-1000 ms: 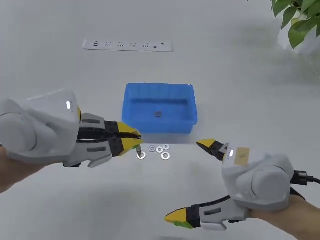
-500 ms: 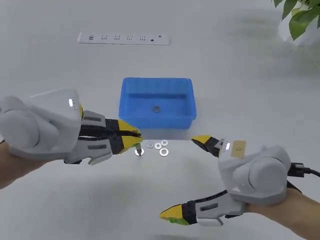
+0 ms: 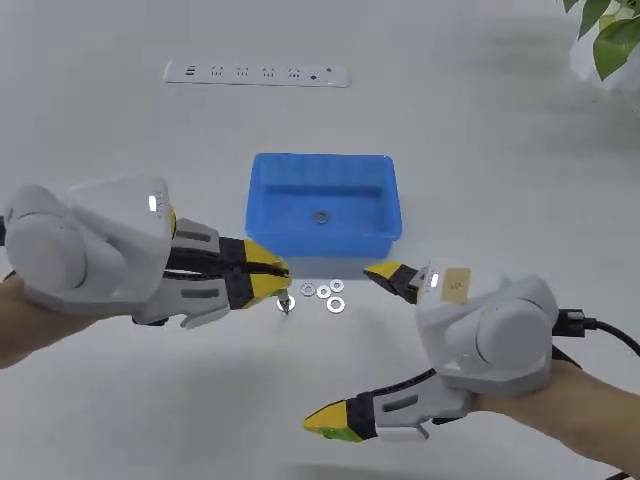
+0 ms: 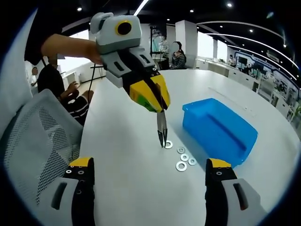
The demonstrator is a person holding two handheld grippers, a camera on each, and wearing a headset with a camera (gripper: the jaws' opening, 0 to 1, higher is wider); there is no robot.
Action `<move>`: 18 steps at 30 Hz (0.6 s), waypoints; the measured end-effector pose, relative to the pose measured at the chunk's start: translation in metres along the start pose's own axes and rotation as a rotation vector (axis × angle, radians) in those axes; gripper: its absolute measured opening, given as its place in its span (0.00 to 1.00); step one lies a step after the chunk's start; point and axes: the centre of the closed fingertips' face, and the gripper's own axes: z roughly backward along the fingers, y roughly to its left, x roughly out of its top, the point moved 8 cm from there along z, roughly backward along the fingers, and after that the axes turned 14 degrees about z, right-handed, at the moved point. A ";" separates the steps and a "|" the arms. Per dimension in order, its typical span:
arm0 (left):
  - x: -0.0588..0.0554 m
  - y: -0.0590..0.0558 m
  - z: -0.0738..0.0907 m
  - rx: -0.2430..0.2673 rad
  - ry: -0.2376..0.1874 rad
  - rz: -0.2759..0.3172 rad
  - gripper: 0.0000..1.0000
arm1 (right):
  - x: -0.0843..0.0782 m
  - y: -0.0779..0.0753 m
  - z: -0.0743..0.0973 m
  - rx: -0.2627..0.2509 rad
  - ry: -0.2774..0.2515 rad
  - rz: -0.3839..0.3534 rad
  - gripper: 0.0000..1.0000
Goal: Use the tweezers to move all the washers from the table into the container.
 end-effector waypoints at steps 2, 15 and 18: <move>-0.001 -0.001 0.000 -0.004 0.004 -0.010 0.07 | 0.002 -0.001 -0.002 0.003 -0.006 -0.001 0.98; 0.001 0.000 -0.005 0.001 0.016 -0.032 0.07 | -0.002 0.006 -0.002 0.023 -0.009 -0.017 0.98; 0.003 0.000 -0.007 0.001 0.015 -0.036 0.07 | -0.004 0.005 -0.001 0.019 -0.005 -0.023 0.97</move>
